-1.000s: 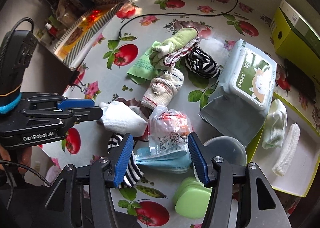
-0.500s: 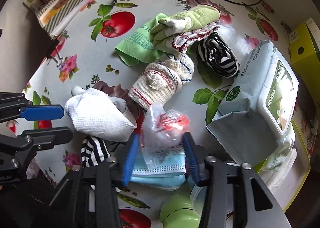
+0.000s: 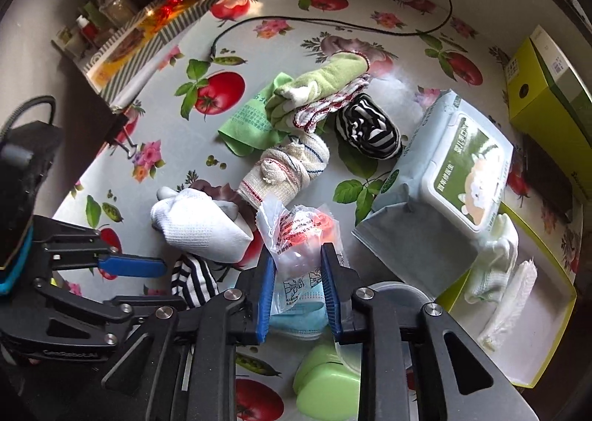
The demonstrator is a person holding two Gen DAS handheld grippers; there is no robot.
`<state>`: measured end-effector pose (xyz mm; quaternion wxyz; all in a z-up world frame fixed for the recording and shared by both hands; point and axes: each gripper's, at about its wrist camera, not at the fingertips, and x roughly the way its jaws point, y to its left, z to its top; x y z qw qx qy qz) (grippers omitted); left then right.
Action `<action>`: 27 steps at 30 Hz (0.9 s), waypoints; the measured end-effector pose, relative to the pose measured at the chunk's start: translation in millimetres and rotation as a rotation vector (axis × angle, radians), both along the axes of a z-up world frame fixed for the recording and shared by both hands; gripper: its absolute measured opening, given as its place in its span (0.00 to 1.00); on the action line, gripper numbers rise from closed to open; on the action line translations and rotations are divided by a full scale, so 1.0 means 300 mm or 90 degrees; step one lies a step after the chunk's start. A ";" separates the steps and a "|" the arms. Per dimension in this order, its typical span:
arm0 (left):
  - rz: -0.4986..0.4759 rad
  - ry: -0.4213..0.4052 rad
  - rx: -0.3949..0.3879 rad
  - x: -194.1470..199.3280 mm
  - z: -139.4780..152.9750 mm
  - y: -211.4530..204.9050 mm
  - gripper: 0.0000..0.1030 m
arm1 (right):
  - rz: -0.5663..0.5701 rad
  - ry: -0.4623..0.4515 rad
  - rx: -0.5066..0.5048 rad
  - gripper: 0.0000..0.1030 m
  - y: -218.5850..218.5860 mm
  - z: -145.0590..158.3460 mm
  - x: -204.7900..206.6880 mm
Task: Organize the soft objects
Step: 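Grasp the striped sock with the left tool while the right tool grasps the clear plastic bag, then carry the striped sock with the left tool while the right tool carries the bag to the box lid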
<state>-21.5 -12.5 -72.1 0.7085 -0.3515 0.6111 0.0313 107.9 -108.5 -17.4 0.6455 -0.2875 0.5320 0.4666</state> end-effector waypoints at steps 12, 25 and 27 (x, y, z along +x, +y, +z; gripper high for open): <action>-0.024 0.057 -0.011 0.050 -0.098 -0.079 0.40 | -0.044 -0.001 0.041 0.22 -0.104 0.073 -0.012; -0.004 0.007 0.016 0.022 -0.004 -0.029 0.05 | -0.074 0.013 0.066 0.22 -0.165 0.093 0.007; -0.001 0.016 0.002 0.020 -0.022 -0.029 0.05 | -0.073 0.013 0.066 0.22 -0.168 0.092 0.009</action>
